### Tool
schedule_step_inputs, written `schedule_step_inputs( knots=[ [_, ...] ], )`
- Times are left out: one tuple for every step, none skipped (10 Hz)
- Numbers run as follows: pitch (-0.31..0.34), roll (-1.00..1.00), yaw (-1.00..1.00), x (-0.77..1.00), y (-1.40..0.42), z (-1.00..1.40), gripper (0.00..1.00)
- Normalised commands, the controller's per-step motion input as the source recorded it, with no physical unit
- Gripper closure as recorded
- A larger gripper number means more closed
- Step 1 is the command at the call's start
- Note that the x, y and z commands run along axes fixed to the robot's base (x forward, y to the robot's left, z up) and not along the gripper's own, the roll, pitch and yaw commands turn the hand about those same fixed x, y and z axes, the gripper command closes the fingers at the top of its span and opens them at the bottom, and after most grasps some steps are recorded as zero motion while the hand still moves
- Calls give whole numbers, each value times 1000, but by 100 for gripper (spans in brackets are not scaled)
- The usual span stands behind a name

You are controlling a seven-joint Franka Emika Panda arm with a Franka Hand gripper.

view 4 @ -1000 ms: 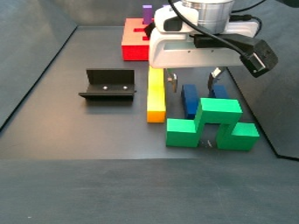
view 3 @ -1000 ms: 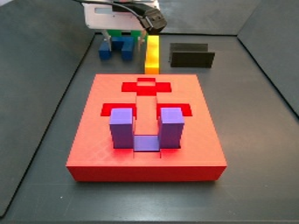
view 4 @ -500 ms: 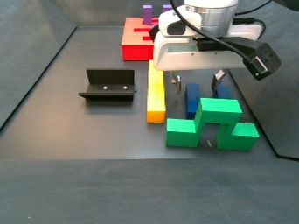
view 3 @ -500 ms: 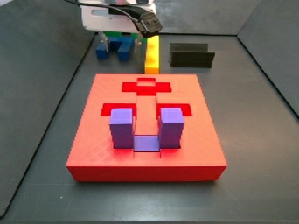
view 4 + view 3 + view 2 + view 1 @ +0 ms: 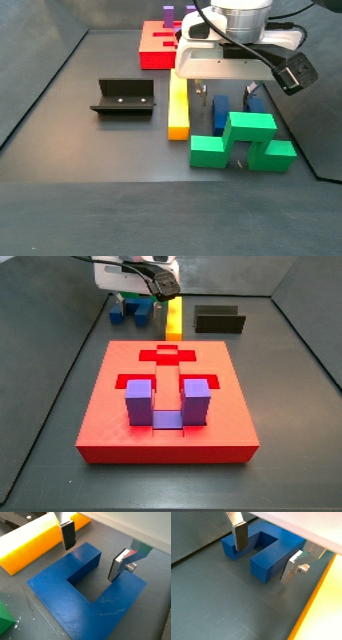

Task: Pick up the blue object. Move up. Place the blue object on the fixture. Regrasp the blue object. Move to above the board. Insert the blue object.
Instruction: Pick up the blue object.

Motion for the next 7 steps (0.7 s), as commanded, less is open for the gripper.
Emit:
schedule_step_inputs(
  knots=[
    [-19, -3, 0, 0, 0, -111, 0],
    [-30, 0, 0, 0, 0, -189, 0],
    [-37, 0, 0, 0, 0, -223, 0],
    [-36, 0, 0, 0, 0, -220, 0],
    [-27, 0, 0, 0, 0, -177, 0],
    [-17, 0, 0, 0, 0, -117, 0],
    [-9, 0, -17, 0, 0, -9, 0]
  ],
)
